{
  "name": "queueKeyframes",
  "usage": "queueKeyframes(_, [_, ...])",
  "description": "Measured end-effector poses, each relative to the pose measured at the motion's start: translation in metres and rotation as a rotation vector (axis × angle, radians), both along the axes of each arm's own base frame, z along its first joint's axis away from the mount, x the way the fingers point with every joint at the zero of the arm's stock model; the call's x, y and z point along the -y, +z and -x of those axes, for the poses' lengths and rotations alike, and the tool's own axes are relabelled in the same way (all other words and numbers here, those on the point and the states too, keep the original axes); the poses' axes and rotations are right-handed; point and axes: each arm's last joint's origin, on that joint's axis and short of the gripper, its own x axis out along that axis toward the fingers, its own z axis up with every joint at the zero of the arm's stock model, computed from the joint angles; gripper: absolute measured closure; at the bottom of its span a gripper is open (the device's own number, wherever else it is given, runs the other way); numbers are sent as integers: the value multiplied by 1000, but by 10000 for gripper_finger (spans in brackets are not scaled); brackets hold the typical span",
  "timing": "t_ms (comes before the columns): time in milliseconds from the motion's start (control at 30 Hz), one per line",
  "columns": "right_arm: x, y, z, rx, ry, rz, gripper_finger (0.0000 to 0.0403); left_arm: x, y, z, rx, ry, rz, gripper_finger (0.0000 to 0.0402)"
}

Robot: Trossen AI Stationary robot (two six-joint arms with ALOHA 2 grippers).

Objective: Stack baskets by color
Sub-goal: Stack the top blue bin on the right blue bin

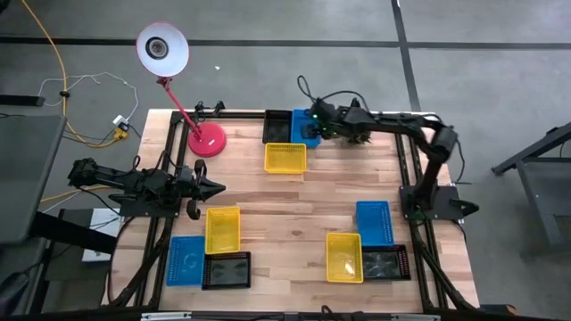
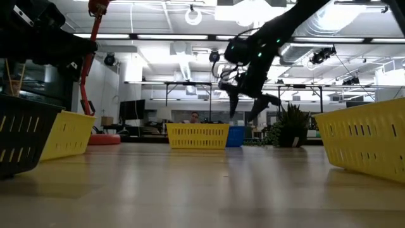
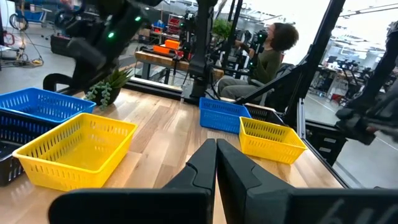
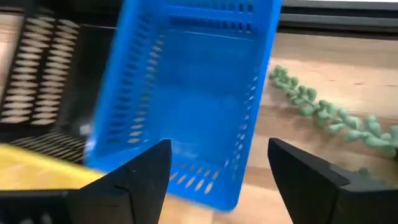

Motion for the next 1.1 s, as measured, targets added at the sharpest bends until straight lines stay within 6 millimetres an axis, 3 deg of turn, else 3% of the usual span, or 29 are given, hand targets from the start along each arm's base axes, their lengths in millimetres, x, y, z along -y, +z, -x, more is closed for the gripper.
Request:
queueKeyframes(200, [13,-24,-11,-65,-101,-5,154,0,0,0,0,0,0,401])
queueKeyframes(400, [16,-30,-11,-70,-164,15,182,0,0,0,0,1,0,401])
queueKeyframes(833, [19,-34,-11,-78,-165,17,333,0,0,0,0,0,0,401])
queueKeyframes(1100, [18,-47,-14,-98,-148,-25,397,0,0,0,0,0,0,401])
